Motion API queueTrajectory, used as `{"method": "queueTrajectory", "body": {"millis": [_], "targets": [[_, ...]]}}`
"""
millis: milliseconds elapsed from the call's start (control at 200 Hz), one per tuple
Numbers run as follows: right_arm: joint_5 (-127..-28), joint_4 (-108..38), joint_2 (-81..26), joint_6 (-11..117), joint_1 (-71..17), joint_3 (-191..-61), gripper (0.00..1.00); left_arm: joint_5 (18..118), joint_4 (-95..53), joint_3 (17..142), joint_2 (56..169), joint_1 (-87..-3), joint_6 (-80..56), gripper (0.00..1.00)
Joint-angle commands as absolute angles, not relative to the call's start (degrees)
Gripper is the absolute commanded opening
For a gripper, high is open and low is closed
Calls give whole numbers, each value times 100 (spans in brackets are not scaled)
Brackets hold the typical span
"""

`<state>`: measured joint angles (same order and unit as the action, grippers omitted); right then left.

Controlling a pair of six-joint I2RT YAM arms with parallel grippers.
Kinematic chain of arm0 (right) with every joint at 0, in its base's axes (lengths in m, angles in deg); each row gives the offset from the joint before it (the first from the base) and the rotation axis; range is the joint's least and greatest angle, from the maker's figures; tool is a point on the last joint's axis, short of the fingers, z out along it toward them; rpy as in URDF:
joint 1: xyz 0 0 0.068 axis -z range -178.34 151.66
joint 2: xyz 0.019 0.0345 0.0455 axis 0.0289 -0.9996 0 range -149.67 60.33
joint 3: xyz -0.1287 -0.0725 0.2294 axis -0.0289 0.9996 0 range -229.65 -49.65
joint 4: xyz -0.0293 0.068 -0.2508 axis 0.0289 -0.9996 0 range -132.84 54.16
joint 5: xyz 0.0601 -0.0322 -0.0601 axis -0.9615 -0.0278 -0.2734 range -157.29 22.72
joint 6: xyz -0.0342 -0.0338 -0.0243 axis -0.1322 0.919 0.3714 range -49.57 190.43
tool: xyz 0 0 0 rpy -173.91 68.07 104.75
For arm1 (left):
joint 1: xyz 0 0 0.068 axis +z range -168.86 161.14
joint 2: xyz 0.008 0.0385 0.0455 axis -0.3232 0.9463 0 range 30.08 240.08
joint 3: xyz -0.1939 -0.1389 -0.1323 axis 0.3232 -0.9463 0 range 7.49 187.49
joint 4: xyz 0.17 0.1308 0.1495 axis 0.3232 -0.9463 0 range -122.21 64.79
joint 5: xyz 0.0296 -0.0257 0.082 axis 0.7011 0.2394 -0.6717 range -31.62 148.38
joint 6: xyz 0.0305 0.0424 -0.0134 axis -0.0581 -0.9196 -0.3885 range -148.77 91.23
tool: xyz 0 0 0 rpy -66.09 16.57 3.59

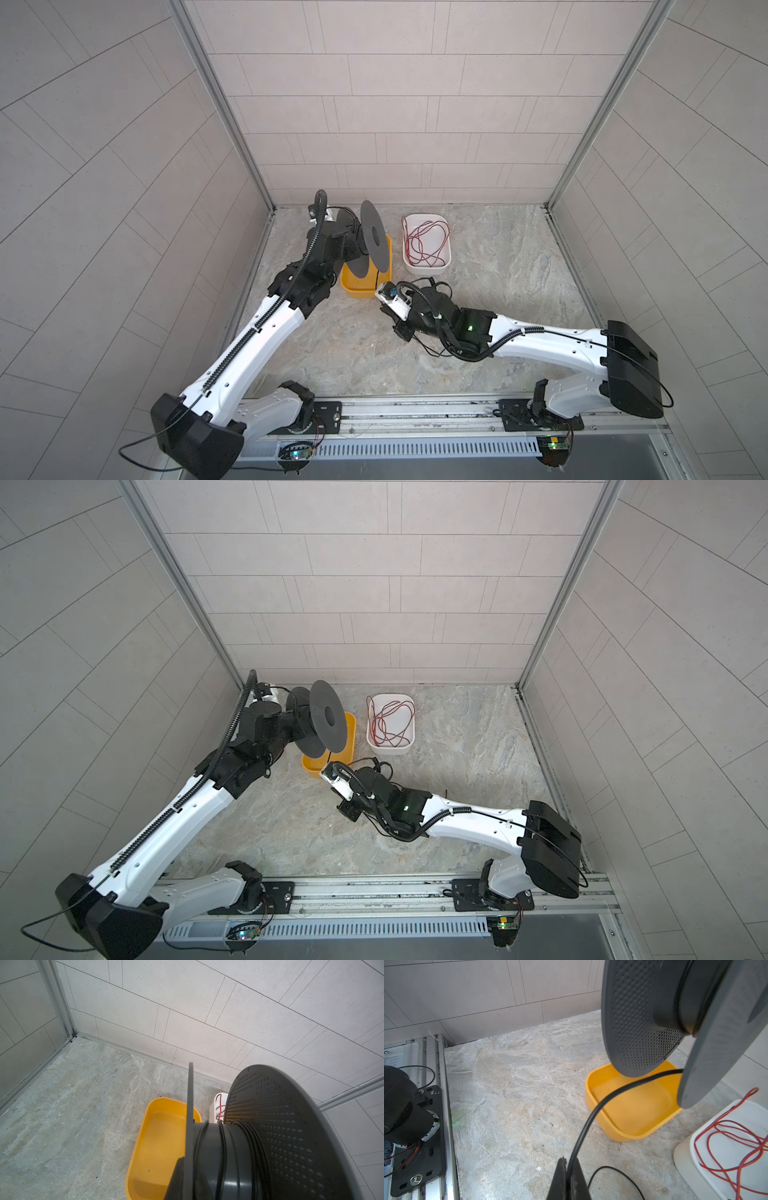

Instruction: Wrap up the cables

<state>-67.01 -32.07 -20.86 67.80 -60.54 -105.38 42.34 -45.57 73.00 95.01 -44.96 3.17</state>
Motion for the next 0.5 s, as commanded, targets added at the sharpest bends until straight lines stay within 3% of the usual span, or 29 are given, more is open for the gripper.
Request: {"method": "queueTrajectory", "body": {"millis": [0,495], "targets": [[-6729,-3646,-1879,6988,-6075,-10791,0,4310,-3962,7277,9482,-4486,445,0],[-6629,-4581,-1789,7561,-6058,-11949,0,4664,-3948,7029,9582,-4812,148,0]]}}
